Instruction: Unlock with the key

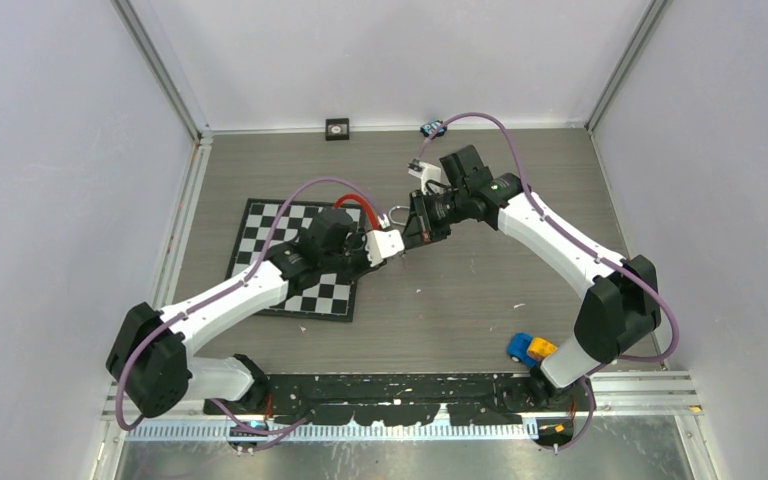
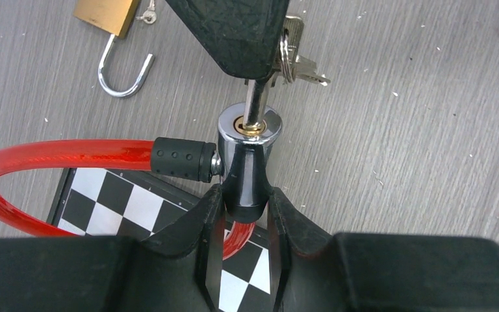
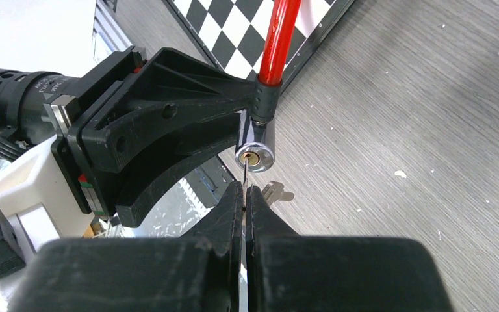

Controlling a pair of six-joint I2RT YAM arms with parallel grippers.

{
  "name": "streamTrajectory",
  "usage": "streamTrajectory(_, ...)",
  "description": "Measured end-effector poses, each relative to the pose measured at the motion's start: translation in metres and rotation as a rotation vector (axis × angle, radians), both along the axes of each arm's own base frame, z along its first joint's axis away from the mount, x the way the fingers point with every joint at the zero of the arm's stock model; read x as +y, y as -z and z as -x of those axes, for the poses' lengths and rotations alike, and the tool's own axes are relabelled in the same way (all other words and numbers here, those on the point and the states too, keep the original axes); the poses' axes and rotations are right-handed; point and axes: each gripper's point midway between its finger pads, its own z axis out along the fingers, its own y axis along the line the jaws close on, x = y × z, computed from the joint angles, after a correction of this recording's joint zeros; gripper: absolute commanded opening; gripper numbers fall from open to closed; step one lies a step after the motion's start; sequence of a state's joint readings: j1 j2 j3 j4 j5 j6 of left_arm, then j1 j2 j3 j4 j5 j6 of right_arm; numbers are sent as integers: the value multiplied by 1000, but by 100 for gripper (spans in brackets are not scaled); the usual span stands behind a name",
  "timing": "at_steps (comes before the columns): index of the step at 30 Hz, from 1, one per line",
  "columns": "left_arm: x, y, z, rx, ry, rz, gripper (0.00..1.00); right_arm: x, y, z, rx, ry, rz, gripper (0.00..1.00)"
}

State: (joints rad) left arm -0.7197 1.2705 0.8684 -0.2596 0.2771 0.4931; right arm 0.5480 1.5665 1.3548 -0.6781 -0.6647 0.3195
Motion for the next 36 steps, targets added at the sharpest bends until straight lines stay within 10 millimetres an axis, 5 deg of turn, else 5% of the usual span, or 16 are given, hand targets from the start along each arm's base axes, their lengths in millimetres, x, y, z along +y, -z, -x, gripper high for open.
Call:
streamTrajectory(17, 1, 1, -21, -47, -117, -7, 0, -1, -1, -4, 28, 35, -11, 1)
streamTrajectory(28, 3, 20, -5, -73, -18, -8, 0, -9, 0, -10, 31, 60, -1, 1)
streamTrajectory(36, 9, 12, -2, -184, 33, 8, 0, -4, -1, -1, 29, 34, 20, 1)
